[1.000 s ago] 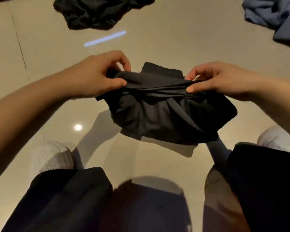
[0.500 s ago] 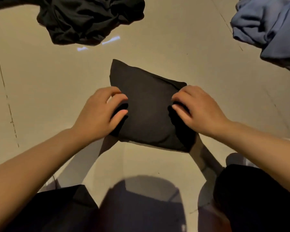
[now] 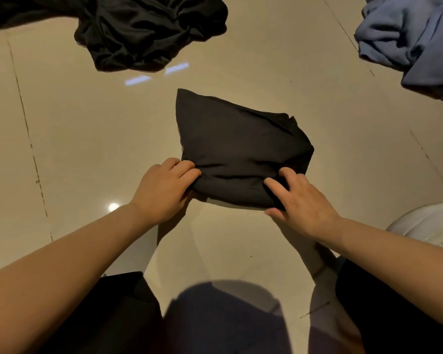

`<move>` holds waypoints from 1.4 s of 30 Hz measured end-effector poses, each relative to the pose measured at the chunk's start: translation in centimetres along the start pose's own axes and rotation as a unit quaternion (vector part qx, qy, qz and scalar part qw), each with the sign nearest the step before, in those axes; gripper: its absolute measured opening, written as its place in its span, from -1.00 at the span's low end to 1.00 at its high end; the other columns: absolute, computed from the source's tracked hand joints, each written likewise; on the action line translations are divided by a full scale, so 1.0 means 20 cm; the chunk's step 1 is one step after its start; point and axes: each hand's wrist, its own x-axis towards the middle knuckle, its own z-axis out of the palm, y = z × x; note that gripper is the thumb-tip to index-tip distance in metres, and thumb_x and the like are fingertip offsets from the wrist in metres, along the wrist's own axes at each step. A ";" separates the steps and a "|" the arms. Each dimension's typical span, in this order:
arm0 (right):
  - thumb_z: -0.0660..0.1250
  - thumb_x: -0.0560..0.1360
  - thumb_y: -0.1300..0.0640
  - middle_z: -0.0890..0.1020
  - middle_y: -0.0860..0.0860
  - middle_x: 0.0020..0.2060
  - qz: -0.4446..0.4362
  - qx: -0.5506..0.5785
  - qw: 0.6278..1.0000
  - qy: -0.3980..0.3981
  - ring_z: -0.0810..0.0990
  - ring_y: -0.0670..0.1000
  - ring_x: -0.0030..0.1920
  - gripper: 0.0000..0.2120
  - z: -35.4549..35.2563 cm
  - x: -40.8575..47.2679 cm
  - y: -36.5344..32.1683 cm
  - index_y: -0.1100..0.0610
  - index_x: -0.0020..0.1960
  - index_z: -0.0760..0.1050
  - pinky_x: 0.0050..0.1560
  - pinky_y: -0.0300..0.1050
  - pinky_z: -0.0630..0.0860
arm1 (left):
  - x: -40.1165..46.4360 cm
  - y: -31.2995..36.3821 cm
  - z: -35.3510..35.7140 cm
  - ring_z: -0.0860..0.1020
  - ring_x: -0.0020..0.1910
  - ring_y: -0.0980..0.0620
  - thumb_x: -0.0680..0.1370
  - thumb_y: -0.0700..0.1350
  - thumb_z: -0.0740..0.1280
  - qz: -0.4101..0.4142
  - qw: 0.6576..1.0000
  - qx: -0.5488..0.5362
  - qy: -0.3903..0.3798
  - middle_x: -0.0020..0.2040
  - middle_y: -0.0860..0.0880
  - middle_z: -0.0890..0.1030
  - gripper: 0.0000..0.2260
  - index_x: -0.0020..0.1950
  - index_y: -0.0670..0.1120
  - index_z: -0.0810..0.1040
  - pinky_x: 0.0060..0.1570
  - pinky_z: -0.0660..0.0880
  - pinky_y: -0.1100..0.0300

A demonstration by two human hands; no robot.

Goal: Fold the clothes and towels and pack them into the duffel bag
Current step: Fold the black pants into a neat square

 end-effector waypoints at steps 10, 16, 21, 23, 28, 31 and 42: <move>0.34 0.49 0.30 0.61 0.01 -0.19 0.047 0.369 0.918 -0.141 0.58 -0.01 -0.21 -0.80 -0.31 -0.08 0.01 0.01 -0.02 0.49 -0.16 -0.09 0.53 | -0.25 0.03 -0.25 0.58 0.05 0.00 0.55 -0.01 0.31 -0.078 0.968 -0.213 0.105 0.05 0.05 0.63 -0.81 0.14 0.04 0.57 0.04 0.45 0.26; 0.61 0.08 -0.12 0.65 0.06 -0.20 0.027 0.643 0.752 -0.145 0.62 -0.03 -0.18 -0.56 -0.60 -0.09 0.11 0.07 -0.12 0.66 -0.15 -0.28 0.55 | -0.24 0.13 -0.43 0.53 -0.11 0.36 0.56 -0.07 0.30 -0.150 0.871 -0.408 0.229 -0.14 0.38 0.57 -0.84 -0.03 0.22 0.48 -0.12 0.41 0.50; 0.58 0.06 0.00 0.64 0.20 -0.05 0.047 0.706 0.696 -0.122 0.62 0.10 -0.07 -0.41 -0.68 -0.12 0.15 0.27 0.00 0.62 -0.05 -0.14 0.56 | -0.15 0.16 -0.61 0.53 -0.14 0.26 0.48 0.15 0.30 -0.139 0.830 -0.494 0.217 -0.17 0.27 0.58 -0.96 -0.14 0.32 0.53 -0.12 0.47 0.37; 0.48 0.24 0.10 0.65 0.14 -0.08 0.092 0.690 0.711 -0.100 0.60 0.07 -0.07 -0.66 -0.68 -0.11 0.15 0.22 -0.03 0.64 -0.08 -0.15 0.56 | -0.10 0.14 -0.61 0.56 -0.07 0.20 0.47 0.18 0.31 -0.158 0.816 -0.523 0.187 -0.11 0.22 0.61 -0.92 -0.09 0.27 0.56 -0.08 0.49 0.26; 0.31 0.53 0.20 0.56 0.14 0.09 0.293 0.416 0.853 0.114 0.53 0.07 -0.07 -0.78 -0.48 0.06 0.20 0.08 0.17 0.47 -0.08 -0.05 0.46 | 0.18 0.02 -0.39 0.56 -0.11 0.05 0.60 0.10 0.24 -0.336 0.792 -0.504 0.081 0.13 -0.10 0.57 -0.68 0.30 0.00 0.40 -0.13 0.50 0.12; 0.31 0.53 0.09 0.46 0.11 0.24 0.203 0.201 0.954 0.091 0.46 0.12 0.22 -0.62 -0.38 0.06 0.12 0.05 0.34 0.40 0.16 -0.04 0.38 | 0.14 -0.06 -0.22 0.56 0.02 -0.09 0.58 0.15 0.25 -0.406 0.806 -0.429 0.027 0.20 -0.15 0.52 -0.52 0.42 -0.04 0.31 0.00 0.45 0.07; 0.32 0.53 0.02 0.27 0.16 0.39 0.001 0.000 0.999 -0.039 0.30 0.23 0.32 -0.39 -0.05 0.02 -0.33 0.03 0.49 0.14 0.19 0.17 0.43 | -0.24 0.10 -0.10 0.63 -0.09 0.10 0.43 -0.02 0.49 -0.348 0.763 -0.517 -0.169 -0.02 0.07 0.66 -0.79 0.01 0.07 0.56 -0.10 0.54 0.27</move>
